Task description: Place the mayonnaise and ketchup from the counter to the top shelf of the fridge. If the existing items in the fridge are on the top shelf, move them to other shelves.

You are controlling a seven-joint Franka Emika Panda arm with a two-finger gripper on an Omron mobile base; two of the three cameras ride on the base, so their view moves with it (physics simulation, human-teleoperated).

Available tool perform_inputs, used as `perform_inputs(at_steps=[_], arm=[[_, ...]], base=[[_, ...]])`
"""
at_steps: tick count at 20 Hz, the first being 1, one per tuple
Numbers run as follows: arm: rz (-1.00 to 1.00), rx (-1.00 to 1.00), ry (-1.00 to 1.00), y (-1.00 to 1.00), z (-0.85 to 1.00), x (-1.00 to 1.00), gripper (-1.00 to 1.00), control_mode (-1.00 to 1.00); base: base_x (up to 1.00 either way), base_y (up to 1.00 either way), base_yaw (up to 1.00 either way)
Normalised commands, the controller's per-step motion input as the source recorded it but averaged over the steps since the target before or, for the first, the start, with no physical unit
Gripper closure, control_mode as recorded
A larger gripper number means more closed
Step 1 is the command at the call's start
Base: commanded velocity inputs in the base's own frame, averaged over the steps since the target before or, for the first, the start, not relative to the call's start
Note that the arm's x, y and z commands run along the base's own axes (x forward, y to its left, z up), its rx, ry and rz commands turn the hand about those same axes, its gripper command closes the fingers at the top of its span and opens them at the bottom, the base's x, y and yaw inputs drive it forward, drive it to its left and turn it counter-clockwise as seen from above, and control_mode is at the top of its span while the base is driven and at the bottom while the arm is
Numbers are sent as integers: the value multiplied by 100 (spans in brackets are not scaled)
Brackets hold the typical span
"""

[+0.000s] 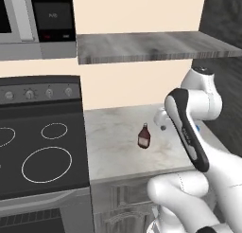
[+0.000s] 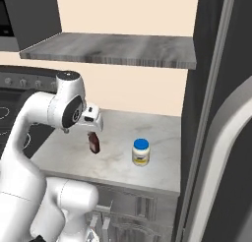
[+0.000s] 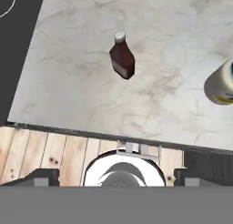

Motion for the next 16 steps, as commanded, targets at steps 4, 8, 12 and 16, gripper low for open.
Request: perform_inputs(at_steps=[4,8,12,16], arm=[[17,0,10,-20,-53,86,-100,-100],[23,0,6,-7,-41,78,-100,-100],[25,0,2,0,-49,59,-100,-100],[24,0,0,0,-48,35,-100,-100]], base=[[0,0,0],[0,0,0],[0,0,0],[0,0,0]])
